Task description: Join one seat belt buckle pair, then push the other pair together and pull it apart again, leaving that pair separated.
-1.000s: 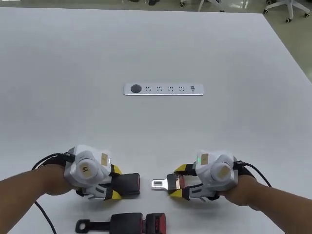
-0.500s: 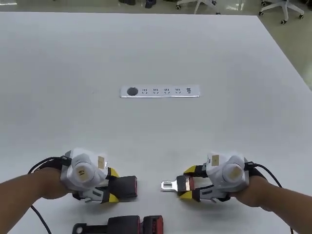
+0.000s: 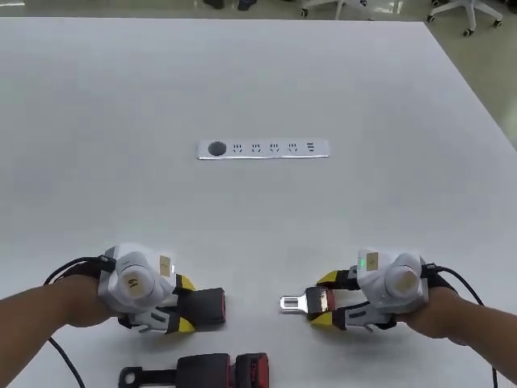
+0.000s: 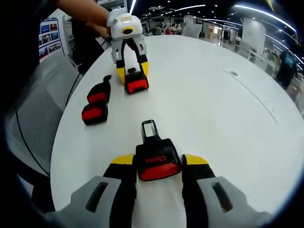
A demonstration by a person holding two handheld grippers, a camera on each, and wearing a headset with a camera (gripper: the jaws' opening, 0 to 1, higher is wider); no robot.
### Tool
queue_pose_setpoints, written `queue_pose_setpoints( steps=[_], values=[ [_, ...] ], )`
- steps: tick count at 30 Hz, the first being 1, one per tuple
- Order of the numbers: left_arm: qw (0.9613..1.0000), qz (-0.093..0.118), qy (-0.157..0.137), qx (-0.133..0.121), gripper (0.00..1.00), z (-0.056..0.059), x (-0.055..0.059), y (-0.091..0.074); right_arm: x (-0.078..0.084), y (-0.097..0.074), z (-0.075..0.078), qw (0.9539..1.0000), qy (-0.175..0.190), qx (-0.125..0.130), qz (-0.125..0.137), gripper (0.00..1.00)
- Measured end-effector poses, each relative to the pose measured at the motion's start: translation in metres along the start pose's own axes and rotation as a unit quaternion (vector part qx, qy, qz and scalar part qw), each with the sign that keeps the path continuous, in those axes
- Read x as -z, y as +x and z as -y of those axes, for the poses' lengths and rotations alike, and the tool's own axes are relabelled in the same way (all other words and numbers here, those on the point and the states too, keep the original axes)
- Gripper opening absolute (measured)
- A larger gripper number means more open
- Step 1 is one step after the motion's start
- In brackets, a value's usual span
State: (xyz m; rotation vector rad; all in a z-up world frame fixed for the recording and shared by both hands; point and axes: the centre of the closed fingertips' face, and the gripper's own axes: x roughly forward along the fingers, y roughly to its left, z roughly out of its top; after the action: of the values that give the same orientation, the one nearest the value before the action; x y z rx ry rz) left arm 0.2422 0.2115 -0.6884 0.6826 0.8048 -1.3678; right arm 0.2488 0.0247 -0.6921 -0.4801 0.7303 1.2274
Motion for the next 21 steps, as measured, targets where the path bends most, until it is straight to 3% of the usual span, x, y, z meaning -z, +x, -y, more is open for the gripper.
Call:
queue_pose_setpoints(
  steps=[12,21],
  values=[
    [1.0000,-0.004,0.001,0.001,0.33,-0.002,0.002,0.001,0.014,-0.012,0.006,0.9999,0.009,0.006,-0.005,0.35],
    [1.0000,-0.009,0.000,0.003,0.33,-0.002,0.002,0.001,0.012,-0.012,0.006,0.9998,0.017,0.010,-0.006,0.36]
  ],
)
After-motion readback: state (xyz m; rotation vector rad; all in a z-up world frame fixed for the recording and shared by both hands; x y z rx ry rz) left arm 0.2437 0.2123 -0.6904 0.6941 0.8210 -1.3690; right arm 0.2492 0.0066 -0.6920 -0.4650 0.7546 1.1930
